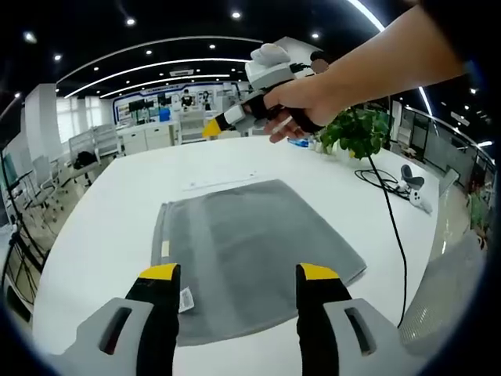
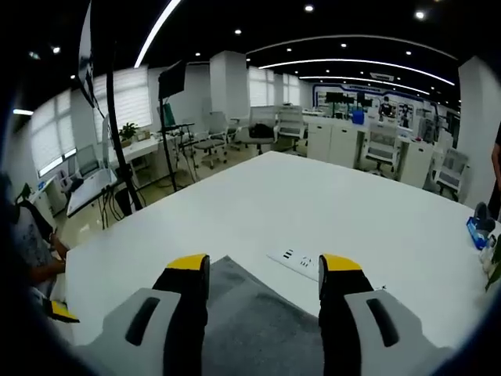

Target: Fold the towel on the table until its edges align and the towel forms a compact rectangular stack.

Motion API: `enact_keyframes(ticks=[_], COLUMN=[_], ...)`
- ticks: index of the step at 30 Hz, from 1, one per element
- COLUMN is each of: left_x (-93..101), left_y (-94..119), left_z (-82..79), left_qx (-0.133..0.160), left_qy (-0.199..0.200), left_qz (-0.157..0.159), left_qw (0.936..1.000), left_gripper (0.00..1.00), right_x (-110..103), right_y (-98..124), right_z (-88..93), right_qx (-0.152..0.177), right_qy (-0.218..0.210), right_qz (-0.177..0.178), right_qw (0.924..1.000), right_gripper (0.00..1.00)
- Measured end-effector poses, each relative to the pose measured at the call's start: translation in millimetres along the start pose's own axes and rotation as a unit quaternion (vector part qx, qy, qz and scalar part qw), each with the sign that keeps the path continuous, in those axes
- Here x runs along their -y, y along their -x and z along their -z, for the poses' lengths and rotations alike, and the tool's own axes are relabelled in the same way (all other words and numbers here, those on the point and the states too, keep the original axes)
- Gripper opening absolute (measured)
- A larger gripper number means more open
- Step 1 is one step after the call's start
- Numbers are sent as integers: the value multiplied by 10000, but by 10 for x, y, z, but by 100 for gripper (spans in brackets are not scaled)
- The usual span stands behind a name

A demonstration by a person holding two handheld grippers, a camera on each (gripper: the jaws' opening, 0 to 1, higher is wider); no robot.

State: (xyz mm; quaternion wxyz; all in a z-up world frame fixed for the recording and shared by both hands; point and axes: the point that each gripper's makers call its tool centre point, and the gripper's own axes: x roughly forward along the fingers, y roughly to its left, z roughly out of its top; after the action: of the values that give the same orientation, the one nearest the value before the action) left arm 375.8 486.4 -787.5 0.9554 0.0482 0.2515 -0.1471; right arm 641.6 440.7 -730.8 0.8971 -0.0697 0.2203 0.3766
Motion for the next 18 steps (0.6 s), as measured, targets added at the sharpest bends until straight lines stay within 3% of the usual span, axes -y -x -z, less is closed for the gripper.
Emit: enact_keyframes(ticks=[4,10,18], left_x=[91,211,532], left_y=[-32,-95,-171], left_z=[-44,-105,-154], left_qx=[-7,26,-30], left_qy=[139,167,179], left_qz=[-56,-84,76], left_qw=[9999,9998,9998], left_gripper=[78,91,95], right_x=[59,174,455], right_y=[87,240,486], right_z=[35,82,185], right_qx=[5,47,50], right_qy=[-138,-286,-505], right_qz=[-11,-22,60], right_qw=[9999,9996,9987], right_gripper=[76,97,99])
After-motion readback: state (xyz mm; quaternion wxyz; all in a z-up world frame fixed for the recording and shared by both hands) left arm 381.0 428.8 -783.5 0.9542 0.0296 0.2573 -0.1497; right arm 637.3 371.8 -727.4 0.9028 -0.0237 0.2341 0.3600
